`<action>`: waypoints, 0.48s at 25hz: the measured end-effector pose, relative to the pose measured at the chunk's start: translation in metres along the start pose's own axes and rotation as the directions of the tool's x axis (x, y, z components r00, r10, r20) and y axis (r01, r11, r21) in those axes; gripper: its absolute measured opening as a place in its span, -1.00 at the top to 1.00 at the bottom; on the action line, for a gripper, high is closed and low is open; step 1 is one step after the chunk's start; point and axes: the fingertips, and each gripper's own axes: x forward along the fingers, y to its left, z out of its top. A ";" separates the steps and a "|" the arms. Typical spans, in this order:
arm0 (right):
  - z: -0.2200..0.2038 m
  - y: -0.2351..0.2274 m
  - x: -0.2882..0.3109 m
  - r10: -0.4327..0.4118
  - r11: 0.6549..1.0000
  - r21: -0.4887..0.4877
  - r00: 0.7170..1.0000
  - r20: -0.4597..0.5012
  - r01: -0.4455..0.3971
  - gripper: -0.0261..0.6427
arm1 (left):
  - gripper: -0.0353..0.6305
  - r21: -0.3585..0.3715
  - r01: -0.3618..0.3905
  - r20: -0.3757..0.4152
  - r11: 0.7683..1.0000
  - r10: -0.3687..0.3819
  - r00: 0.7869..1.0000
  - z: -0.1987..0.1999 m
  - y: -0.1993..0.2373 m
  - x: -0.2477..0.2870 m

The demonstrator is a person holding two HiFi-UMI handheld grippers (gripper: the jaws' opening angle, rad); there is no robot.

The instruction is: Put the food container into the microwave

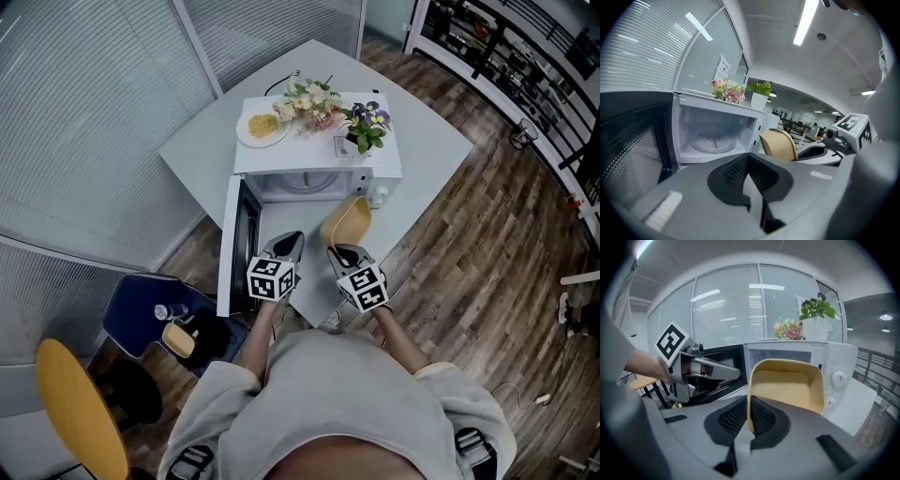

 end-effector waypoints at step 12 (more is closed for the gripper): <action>0.018 -0.003 0.034 -0.063 0.998 0.005 0.997 -0.034 0.063 0.87 | 0.86 -0.015 0.095 0.006 0.995 -0.095 0.995 0.008 0.021 0.016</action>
